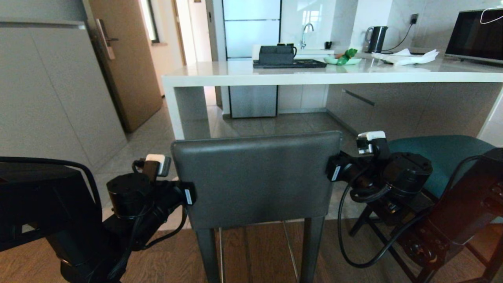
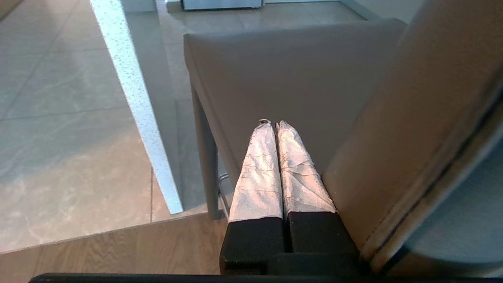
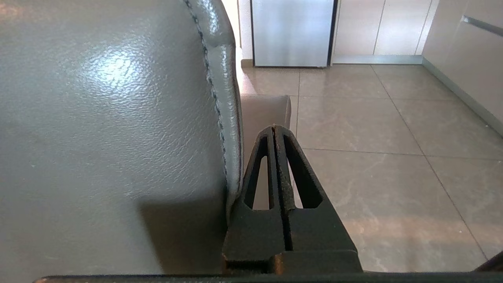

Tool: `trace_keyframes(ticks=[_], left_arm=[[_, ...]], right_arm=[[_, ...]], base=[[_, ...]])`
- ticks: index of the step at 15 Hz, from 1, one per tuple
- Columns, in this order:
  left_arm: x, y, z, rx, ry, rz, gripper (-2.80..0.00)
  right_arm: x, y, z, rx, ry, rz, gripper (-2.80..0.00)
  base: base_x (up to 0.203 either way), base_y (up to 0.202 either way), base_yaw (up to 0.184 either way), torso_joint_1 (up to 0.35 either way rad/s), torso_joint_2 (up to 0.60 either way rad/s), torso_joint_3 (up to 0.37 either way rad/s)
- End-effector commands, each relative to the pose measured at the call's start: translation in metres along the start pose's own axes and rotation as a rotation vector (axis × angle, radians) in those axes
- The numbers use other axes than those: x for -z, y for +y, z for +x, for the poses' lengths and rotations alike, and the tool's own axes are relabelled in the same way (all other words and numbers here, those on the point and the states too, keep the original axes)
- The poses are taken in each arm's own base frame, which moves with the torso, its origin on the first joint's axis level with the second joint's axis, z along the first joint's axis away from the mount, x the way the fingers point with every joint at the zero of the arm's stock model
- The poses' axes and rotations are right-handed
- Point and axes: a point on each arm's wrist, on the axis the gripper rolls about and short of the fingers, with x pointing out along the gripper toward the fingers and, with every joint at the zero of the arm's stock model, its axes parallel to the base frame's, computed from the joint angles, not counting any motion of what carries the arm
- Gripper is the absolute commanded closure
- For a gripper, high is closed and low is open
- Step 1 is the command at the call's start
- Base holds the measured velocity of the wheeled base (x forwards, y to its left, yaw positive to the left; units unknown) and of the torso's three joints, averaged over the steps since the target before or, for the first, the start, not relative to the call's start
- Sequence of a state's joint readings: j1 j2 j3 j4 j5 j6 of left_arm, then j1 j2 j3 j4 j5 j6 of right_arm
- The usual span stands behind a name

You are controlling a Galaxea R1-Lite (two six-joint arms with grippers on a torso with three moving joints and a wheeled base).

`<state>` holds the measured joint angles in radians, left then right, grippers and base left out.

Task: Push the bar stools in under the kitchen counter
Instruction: Push the gray chair back under the dining table

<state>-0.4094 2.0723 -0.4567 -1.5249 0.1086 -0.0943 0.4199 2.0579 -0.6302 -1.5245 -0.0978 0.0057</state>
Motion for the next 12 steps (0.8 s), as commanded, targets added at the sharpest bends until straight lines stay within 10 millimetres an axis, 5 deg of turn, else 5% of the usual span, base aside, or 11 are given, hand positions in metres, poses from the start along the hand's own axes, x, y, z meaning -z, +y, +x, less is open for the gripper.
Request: trace_keyframes(ticks=[1,8,12], left_arm=[[0.002,0.003,0.004,-0.006,0.0,-0.002,0.0],[-0.001,0.019,0.048,-0.054,-0.093,0.0,0.0],[0.002,0.02,0.056,-0.054,-0.098,0.022,0.0]], right_arm=[[0.003,-0.009,0.002,0.022,0.004,-0.002,0.0],[-0.001,-0.017,-0.002,0.048,-0.002,-0.007,0.0],[0.0,-0.018,0.0,0.049,-0.001,-0.008,0.0]], base=[[0.0,0.0,0.0,0.0,0.0,0.0],[0.0,0.0,0.0,0.0,0.0,0.0],[0.0,0.0,0.0,0.0,0.0,0.0]])
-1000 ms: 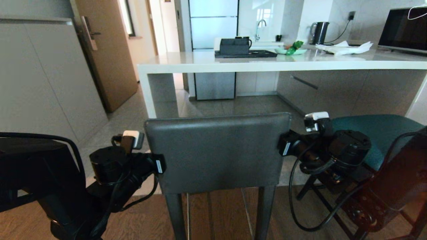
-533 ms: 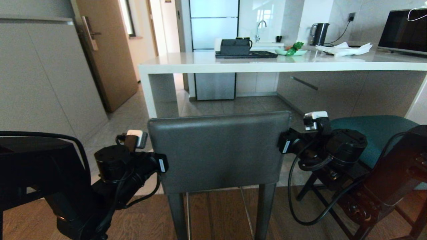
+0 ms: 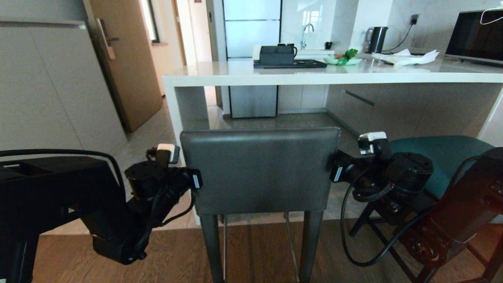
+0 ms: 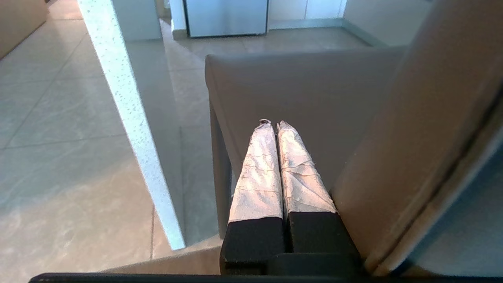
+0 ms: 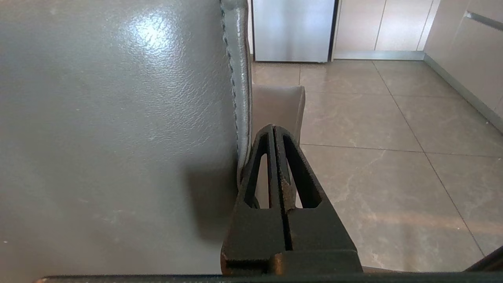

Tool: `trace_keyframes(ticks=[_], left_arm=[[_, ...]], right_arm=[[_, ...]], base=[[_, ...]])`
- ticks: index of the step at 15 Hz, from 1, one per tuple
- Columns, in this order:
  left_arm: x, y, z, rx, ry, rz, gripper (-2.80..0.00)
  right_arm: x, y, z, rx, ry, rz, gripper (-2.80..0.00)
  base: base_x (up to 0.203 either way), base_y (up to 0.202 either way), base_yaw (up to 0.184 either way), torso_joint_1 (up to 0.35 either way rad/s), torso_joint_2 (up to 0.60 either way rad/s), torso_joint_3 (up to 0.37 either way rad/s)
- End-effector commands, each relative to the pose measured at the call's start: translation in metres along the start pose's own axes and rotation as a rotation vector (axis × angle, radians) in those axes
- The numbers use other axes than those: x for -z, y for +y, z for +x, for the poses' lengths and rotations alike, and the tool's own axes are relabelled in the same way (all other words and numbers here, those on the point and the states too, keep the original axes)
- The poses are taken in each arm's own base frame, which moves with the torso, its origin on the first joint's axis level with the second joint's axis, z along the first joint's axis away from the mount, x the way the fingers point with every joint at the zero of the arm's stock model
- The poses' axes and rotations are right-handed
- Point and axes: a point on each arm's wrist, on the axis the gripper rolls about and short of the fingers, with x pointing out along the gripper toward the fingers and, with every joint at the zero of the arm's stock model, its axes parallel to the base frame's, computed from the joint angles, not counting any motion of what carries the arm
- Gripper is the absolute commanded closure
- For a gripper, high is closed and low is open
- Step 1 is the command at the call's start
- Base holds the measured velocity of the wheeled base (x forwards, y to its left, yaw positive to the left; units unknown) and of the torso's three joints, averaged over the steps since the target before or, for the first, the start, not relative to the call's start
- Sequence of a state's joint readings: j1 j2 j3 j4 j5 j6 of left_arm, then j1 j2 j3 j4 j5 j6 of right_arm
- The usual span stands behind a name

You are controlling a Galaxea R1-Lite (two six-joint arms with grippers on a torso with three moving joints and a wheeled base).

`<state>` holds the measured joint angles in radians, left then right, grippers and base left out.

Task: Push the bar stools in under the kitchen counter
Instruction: Push the gray chair back under the dining table

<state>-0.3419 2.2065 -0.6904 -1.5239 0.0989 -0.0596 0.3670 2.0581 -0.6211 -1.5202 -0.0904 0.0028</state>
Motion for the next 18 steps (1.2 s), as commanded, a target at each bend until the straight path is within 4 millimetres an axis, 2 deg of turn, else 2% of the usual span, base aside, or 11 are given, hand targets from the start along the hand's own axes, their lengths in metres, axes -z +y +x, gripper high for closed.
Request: trace_keyframes(ticks=[1,5,11,18], left_arm=[[0.005,0.002,0.002,-0.007,0.008,0.001,0.0],[0.0,0.005,-0.007,-0.014,0.012,0.001,0.0],[0.0,0.005,-0.009,-0.012,0.019,0.012,0.0],[0.001,0.004,-0.009,-0.011,0.023,0.013,0.0]], right_arm=[[-0.002,0.0,0.001,0.004,-0.013,0.001,0.0],[-0.001,-0.002,0.005,0.011,-0.019,0.001,0.0],[-0.001,-0.002,0.005,0.01,-0.019,0.001,0.0],[0.002,-0.002,0.005,0.01,-0.011,0.001,0.0]], base=[[0.0,0.0,0.0,0.0,0.0,0.0],[0.0,0.0,0.0,0.0,0.0,0.0],[0.0,0.0,0.0,0.0,0.0,0.0],[0.173,0.0,0.002,0.001,0.0,0.002]])
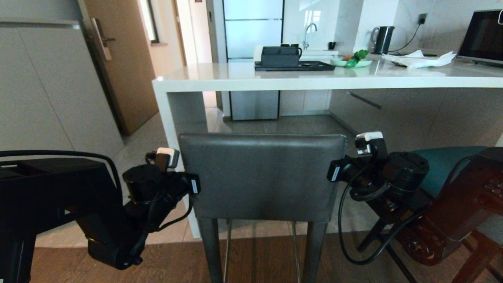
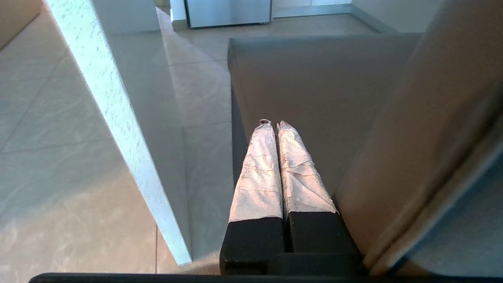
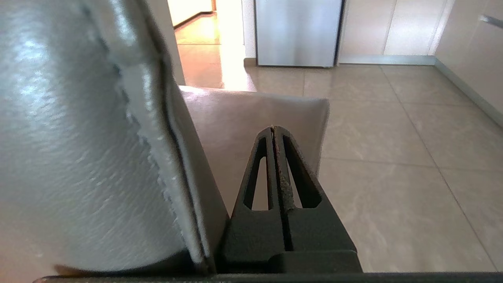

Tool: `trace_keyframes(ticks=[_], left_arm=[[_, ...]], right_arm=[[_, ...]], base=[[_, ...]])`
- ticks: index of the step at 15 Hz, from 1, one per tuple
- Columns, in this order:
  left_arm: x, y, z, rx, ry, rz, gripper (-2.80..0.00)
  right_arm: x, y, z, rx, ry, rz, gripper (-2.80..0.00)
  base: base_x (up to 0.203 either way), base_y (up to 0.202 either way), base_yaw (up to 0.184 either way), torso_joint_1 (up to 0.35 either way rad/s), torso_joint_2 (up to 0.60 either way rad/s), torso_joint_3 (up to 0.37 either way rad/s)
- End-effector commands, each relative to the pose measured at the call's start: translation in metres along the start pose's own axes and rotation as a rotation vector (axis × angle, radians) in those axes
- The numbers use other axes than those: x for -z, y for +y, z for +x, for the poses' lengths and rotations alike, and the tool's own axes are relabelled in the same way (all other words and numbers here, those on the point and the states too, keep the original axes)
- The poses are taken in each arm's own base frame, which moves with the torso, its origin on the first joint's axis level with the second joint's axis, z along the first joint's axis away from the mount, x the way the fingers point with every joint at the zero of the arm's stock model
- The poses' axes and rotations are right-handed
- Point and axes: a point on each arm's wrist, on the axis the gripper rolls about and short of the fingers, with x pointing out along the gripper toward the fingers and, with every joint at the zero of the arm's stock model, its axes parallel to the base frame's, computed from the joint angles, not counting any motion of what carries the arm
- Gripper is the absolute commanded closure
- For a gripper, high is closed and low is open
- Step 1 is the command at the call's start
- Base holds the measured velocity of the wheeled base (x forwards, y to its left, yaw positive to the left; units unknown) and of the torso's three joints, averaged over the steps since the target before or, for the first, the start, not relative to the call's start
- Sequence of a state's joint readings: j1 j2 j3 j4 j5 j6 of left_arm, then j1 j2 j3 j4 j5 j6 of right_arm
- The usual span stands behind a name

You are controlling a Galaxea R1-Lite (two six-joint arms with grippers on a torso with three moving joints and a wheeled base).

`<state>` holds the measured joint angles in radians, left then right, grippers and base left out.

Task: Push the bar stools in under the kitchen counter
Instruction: Push the gray chair back under the dining table

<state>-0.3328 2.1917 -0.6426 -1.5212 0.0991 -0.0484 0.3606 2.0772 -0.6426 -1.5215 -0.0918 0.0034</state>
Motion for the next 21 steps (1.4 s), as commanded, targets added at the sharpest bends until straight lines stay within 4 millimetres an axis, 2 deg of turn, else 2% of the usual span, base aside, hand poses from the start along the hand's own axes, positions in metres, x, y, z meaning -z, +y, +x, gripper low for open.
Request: trace_keyframes(ticks=[1,10,21], left_arm=[[-0.0022,-0.0001,0.0001,0.0,-0.013,-0.002,0.0],[-0.002,-0.0017,-0.0004,0.005,-0.012,-0.002,0.0],[0.0015,-0.004,-0.0073,0.011,0.014,0.0,0.0]], right_arm=[[0.0001,-0.0001,0.0003,0.002,-0.006,0.0,0.0],[0.0054,0.0002,0.009,0.004,-0.009,-0.001,0.0],[0.0062,0.0003,0.007,0.016,-0.001,-0.003,0.0]], base=[[0.188,0.0,0.003,0.001,0.0,0.001],[0.187,0.0,0.002,0.003,0.0,0.003],[0.176,0.0,0.002,0.002,0.0,0.002]])
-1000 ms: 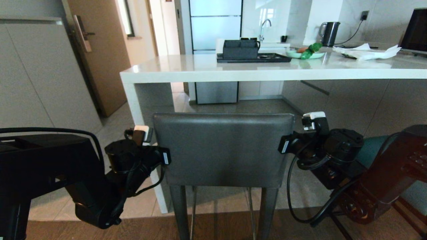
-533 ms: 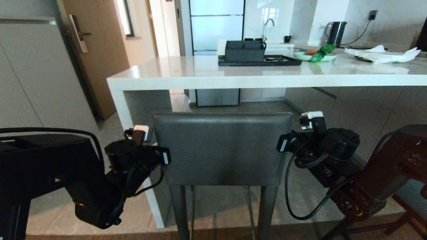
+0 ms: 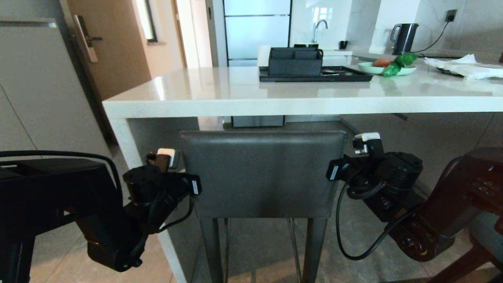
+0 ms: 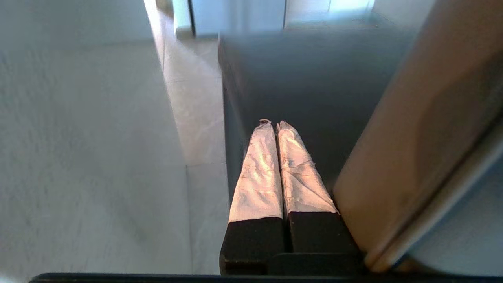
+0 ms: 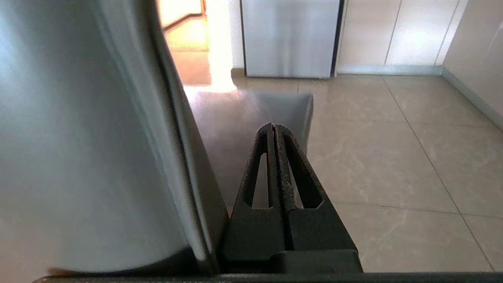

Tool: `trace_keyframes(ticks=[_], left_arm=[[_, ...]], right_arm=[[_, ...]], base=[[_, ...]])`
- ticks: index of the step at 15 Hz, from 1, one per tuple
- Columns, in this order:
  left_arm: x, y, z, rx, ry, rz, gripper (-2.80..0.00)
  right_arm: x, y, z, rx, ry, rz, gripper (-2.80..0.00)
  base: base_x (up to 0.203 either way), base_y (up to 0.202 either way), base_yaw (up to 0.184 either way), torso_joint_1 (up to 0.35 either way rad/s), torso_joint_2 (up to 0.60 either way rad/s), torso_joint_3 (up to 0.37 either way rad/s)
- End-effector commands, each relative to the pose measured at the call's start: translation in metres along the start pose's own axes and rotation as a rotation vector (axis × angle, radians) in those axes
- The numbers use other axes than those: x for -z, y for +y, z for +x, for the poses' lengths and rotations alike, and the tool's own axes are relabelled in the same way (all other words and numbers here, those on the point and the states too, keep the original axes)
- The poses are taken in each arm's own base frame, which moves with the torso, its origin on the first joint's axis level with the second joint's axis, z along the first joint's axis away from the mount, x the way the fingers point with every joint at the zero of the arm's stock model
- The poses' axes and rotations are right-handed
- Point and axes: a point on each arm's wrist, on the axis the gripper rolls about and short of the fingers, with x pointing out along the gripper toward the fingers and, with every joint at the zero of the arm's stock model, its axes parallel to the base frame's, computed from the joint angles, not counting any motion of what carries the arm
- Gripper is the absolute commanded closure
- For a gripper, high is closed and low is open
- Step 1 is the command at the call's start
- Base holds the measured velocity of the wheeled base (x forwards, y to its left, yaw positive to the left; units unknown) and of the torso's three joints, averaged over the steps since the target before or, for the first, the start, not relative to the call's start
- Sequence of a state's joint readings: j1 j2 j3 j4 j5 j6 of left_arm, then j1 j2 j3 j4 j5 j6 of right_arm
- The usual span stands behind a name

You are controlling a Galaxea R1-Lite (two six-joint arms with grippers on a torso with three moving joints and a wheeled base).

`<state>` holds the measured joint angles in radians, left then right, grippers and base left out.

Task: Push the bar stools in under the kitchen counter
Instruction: Push the gray chair back under the dining table

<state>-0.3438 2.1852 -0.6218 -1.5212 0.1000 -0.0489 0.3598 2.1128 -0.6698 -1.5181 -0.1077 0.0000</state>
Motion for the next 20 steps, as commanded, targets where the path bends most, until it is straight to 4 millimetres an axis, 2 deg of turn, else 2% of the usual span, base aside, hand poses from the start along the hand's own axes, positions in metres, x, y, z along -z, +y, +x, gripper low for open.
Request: trace_keyframes(ticks=[1,9,15,20], left_arm=[[0.0,-0.001,-0.004,0.001,0.003,-0.001,0.0],[-0.009,0.0,-0.013,0.004,-0.009,-0.003,0.0],[-0.012,-0.005,-0.02,0.016,-0.007,-0.002,0.0],[-0.022,-0.005,-0.052,0.026,0.012,0.0,0.0]], right_arm=[[-0.002,0.001,0.0,-0.002,-0.013,0.002,0.0],[-0.003,0.0,-0.002,0.001,-0.011,0.003,0.0],[-0.012,0.0,-0.007,0.006,-0.03,0.002,0.0],[-0.022,0.0,-0.033,0.011,-0.014,0.0,0.0]], base=[[0.0,0.0,0.0,0.0,0.0,0.0],[0.0,0.0,0.0,0.0,0.0,0.0],[0.0,0.0,0.0,0.0,0.0,0.0],[0.0,0.0,0.0,0.0,0.0,0.0]])
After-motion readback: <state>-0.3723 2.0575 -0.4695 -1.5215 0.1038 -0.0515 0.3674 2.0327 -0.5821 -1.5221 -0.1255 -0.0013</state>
